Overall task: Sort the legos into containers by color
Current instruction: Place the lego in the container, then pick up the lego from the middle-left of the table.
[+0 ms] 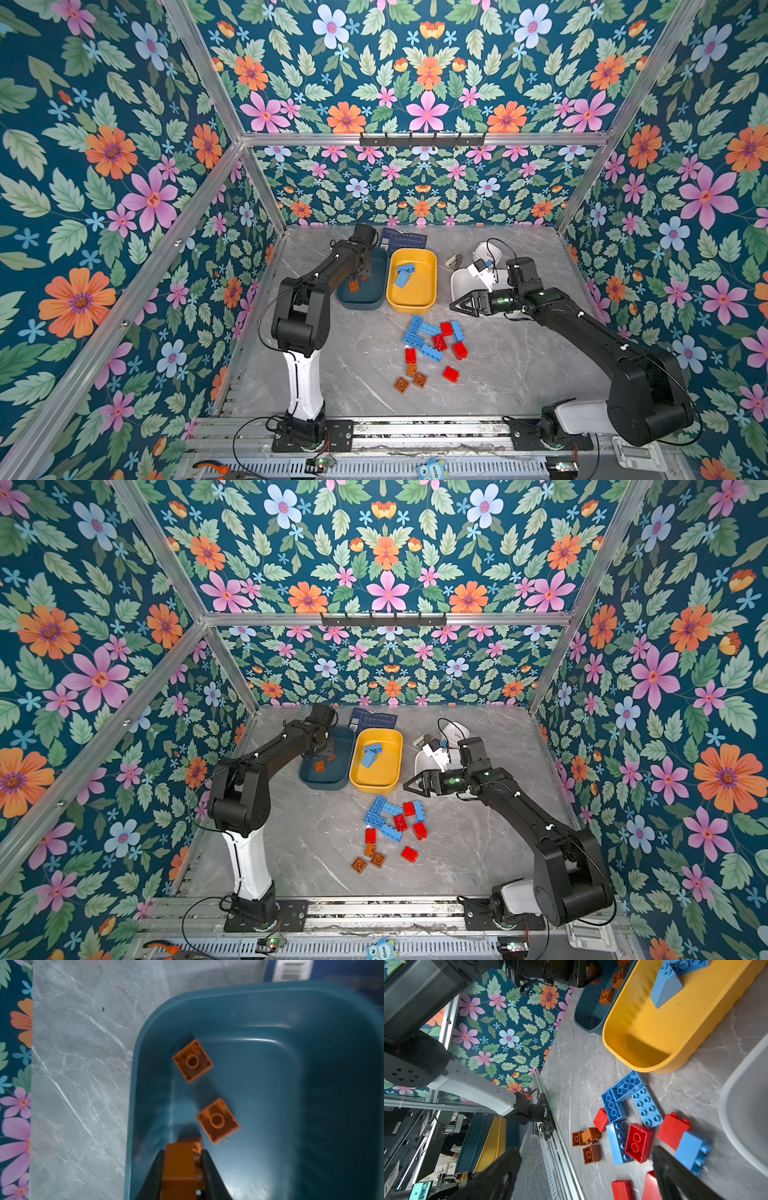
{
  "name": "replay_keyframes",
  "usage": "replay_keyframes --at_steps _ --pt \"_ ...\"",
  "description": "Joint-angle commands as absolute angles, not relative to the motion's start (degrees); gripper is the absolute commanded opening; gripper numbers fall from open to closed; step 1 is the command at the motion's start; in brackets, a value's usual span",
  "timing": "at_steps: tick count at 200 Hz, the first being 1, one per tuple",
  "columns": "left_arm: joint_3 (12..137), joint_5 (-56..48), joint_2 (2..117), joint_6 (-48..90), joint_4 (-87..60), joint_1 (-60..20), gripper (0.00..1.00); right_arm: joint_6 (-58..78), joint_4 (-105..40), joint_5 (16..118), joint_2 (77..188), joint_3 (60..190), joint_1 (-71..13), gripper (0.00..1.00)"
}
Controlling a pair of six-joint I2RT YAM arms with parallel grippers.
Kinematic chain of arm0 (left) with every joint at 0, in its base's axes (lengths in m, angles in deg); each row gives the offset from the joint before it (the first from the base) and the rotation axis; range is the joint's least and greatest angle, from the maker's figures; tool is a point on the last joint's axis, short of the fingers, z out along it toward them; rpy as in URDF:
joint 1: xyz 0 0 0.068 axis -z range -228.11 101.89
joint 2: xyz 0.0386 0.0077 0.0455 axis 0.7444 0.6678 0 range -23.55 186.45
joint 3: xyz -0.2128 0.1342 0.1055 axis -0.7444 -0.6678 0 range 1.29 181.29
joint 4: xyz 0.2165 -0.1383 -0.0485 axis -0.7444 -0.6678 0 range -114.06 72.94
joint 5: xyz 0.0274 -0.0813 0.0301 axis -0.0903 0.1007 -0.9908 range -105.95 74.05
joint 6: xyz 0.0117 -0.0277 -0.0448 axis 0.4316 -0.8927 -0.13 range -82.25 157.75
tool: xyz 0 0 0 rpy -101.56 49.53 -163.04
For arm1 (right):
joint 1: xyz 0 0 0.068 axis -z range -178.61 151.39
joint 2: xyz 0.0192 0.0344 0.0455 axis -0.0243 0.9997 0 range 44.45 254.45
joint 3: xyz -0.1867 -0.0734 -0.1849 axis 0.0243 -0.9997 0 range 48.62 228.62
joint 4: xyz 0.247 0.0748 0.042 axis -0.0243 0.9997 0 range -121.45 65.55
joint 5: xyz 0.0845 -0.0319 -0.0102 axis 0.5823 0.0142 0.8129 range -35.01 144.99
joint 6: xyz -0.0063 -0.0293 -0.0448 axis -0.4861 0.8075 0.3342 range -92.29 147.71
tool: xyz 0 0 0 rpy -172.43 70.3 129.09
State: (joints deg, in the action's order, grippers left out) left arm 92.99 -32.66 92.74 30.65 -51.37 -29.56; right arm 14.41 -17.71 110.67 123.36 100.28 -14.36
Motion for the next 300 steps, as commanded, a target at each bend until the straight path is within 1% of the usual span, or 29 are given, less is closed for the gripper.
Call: replay_keyframes --at_steps 1,7,19,29,61,92,120,153,183,216,252,285,300 --pt "94.51 -35.27 94.50 32.76 -50.80 -29.86 0.27 14.75 -18.54 110.82 123.70 100.26 -14.40 0.99" --pt "94.86 -34.76 94.87 32.74 -50.80 -29.91 0.32 14.70 -18.60 110.82 123.81 100.27 -14.41 0.99" --pt "95.52 -33.49 95.34 32.63 -50.78 -29.99 0.47 14.83 -18.44 110.84 124.06 100.35 -14.35 0.99" --pt "96.06 -33.09 95.45 32.56 -51.09 -29.95 0.53 15.00 -18.27 110.83 124.12 100.60 -14.42 0.99" --pt "96.83 -33.32 92.72 32.28 -52.84 -29.78 0.59 15.66 -17.16 110.77 123.89 101.14 -14.40 0.99" --pt "94.10 -29.26 86.54 30.28 -56.07 -28.05 0.65 15.84 -16.69 110.80 124.00 101.36 -14.43 0.99" --pt "85.15 -25.28 77.46 26.91 -55.82 -24.29 0.68 16.02 -16.26 110.67 123.67 101.36 -14.43 0.99" --pt "74.58 -24.18 67.29 21.45 -57.25 -17.44 0.70 17.19 -14.22 110.50 123.11 101.75 -14.40 0.99" --pt "63.59 -20.24 57.63 11.62 -55.95 -10.51 0.71 17.73 -12.82 109.82 122.11 101.22 -14.41 0.99" --pt "55.17 -21.27 49.94 -0.35 -56.32 -1.27 0.71 17.78 -12.08 109.19 121.64 100.64 -14.35 0.99" --pt "49.29 -22.19 47.27 -12.13 -53.96 11.09 0.71 17.78 -11.60 108.80 121.28 100.22 -14.38 0.99" --pt "48.12 -22.25 49.90 -14.51 -53.21 18.75 0.71 17.78 -11.43 108.69 121.14 99.82 -14.35 0.99" --pt "47.58 -21.55 51.44 -13.90 -53.00 20.63 0.72 17.95 -11.08 108.61 121.10 99.71 -14.35 0.99"
